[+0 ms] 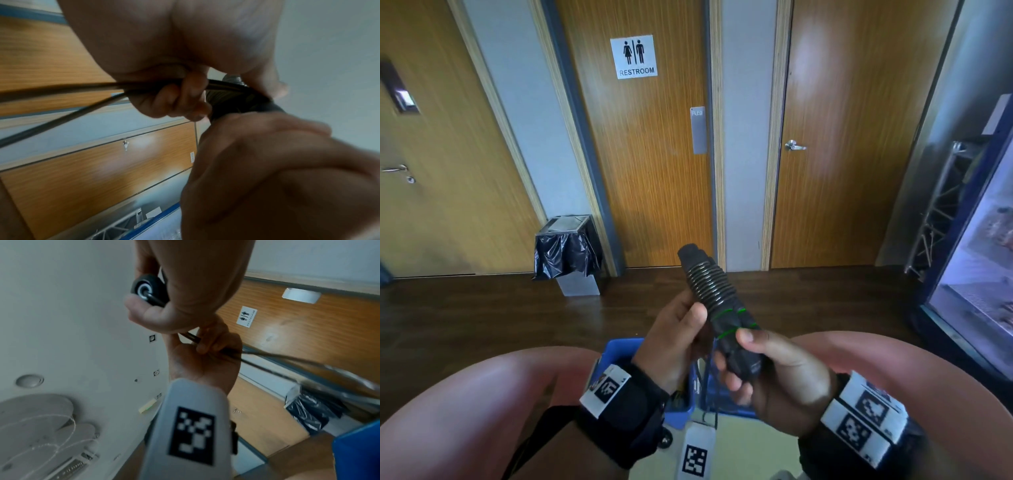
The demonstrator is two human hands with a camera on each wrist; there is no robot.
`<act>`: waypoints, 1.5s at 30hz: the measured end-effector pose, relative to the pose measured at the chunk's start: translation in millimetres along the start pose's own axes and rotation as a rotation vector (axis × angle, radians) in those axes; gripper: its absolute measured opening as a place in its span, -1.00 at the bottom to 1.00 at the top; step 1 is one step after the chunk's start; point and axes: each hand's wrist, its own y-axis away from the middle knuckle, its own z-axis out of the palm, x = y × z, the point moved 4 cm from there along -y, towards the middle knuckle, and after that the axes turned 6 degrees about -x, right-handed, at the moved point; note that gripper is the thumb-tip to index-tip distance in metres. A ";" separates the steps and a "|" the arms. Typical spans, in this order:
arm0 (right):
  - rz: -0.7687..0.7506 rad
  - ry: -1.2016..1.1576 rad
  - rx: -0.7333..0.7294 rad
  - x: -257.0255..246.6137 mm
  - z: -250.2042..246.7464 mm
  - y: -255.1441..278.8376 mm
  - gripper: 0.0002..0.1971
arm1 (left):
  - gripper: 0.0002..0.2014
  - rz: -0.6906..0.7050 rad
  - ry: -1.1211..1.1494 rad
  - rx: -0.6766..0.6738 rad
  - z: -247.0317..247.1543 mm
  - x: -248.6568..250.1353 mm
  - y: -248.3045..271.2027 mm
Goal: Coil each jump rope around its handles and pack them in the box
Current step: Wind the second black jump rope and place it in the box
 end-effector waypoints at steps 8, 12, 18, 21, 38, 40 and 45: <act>0.138 0.026 -0.127 -15.1 -23.9 29.5 -0.47 | -0.28 0.064 -0.247 0.091 31.1 -5.3 -16.3; 0.087 0.495 -0.021 -34.1 -34.6 31.9 -0.50 | -0.46 0.093 -0.300 0.255 39.0 -11.2 -14.0; -0.157 0.939 0.085 -48.2 -29.9 30.6 -0.41 | -0.43 0.036 -0.447 0.403 47.8 -19.5 -21.5; -0.155 1.038 0.319 -47.0 -47.1 33.4 -0.50 | -0.49 0.027 -0.675 0.313 53.5 -12.7 -22.3; -0.034 1.062 0.565 -45.2 -80.8 57.1 -0.65 | -0.53 -0.182 -0.711 -0.005 51.4 -43.7 -2.8; -0.006 0.896 0.516 -36.8 -76.6 55.6 -0.62 | -0.53 -0.206 -0.579 0.028 48.3 -53.5 -0.3; 0.032 0.614 0.290 -26.6 -64.7 53.4 -0.64 | -0.44 -0.152 -0.472 0.168 40.1 -57.4 3.2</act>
